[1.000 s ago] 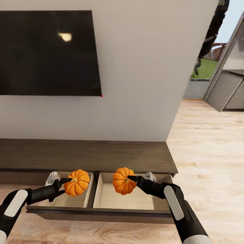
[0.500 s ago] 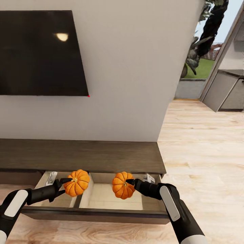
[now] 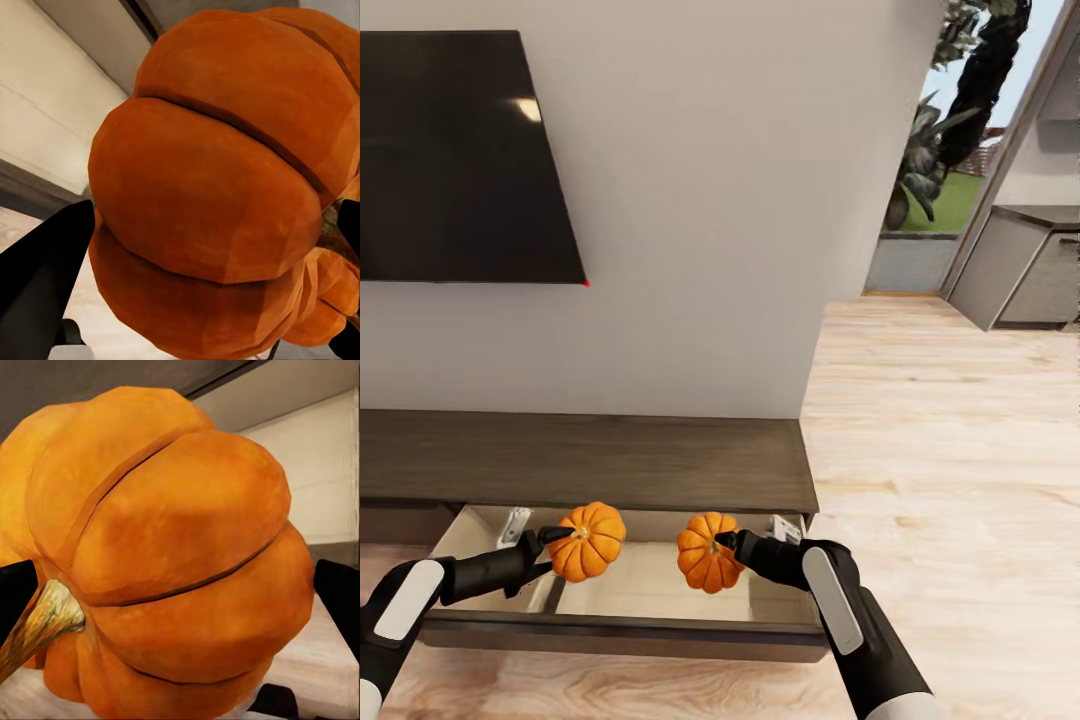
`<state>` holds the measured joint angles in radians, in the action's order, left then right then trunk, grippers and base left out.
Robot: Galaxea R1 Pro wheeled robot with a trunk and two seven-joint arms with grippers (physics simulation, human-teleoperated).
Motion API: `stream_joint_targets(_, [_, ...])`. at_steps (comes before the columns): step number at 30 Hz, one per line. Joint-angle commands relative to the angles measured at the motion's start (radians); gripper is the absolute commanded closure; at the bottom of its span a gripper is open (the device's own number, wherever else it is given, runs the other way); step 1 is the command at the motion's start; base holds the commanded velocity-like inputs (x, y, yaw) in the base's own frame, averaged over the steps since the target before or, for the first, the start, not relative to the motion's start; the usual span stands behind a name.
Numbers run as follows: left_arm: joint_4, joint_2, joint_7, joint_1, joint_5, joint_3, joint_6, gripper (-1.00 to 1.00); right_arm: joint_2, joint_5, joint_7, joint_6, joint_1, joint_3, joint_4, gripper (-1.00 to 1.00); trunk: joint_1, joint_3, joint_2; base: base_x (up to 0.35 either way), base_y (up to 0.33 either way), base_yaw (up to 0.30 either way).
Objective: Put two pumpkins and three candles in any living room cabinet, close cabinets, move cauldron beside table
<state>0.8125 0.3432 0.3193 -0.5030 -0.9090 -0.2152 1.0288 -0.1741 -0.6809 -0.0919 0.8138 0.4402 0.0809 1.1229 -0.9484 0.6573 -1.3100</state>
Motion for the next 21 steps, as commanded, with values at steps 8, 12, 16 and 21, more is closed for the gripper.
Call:
stream_joint_targets(8, [0.002, -0.009, -0.081, 0.000, -0.013, 0.083, -0.041, 1.00, 0.000, -0.001, -0.005, -0.048, 0.000, 0.051, -0.003, 1.00, 0.000, 0.000, 0.000, 0.000, -0.211, 0.000])
stream_joint_targets(12, [0.002, -0.021, -0.089, 0.000, -0.012, 0.090, -0.070, 1.00, 0.000, -0.002, -0.063, -0.096, 0.001, 0.088, -0.007, 1.00, 0.000, 0.000, 0.000, 0.000, -0.049, 0.000])
stream_joint_targets(16, [0.002, -0.027, -0.122, 0.000, -0.011, 0.124, -0.114, 1.00, 0.000, -0.003, -0.107, -0.110, 0.003, 0.126, -0.009, 1.00, 0.000, 0.000, 0.000, 0.000, -0.007, 0.000])
stream_joint_targets(21, [0.003, -0.043, -0.238, 0.000, -0.012, 0.147, -0.162, 1.00, 0.000, 0.000, -0.117, -0.116, 0.004, 0.189, -0.009, 1.00, 0.000, 0.000, 0.000, 0.000, -0.001, 0.000])
